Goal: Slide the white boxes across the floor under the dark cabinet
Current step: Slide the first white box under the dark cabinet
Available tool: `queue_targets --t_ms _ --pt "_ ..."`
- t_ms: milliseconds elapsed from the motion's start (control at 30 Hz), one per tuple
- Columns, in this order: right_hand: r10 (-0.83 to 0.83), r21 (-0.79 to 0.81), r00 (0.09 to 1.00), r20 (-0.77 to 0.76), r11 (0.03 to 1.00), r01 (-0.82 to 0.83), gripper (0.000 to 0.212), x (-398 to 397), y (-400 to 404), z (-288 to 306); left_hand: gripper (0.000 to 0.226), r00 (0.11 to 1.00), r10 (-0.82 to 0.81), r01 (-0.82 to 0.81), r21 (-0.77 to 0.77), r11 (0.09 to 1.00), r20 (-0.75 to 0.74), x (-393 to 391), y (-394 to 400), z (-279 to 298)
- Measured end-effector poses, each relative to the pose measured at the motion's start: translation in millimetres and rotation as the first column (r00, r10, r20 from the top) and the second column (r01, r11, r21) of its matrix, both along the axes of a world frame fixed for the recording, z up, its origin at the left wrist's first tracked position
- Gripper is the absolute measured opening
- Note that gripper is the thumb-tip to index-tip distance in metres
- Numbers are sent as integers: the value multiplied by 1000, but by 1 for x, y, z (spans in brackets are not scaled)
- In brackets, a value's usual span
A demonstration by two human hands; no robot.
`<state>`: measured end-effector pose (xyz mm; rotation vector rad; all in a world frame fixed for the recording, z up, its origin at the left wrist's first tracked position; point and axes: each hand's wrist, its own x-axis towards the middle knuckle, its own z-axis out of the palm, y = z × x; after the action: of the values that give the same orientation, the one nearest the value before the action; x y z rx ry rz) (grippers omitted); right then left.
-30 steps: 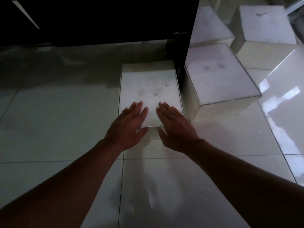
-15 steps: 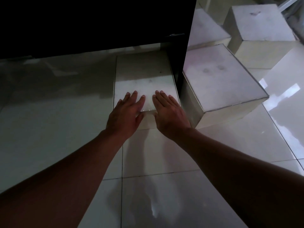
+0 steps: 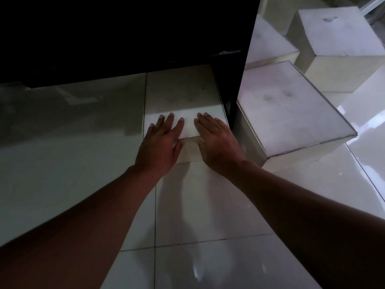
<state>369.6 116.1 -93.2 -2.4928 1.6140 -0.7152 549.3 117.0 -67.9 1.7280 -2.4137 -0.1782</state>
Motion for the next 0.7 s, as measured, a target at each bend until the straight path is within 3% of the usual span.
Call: queue_targets --t_ms 700 --pt "-29 -16 994 -104 999 28 56 -4 -6 -7 59 1000 -10 10 -15 1000 16 1 -11 -4"
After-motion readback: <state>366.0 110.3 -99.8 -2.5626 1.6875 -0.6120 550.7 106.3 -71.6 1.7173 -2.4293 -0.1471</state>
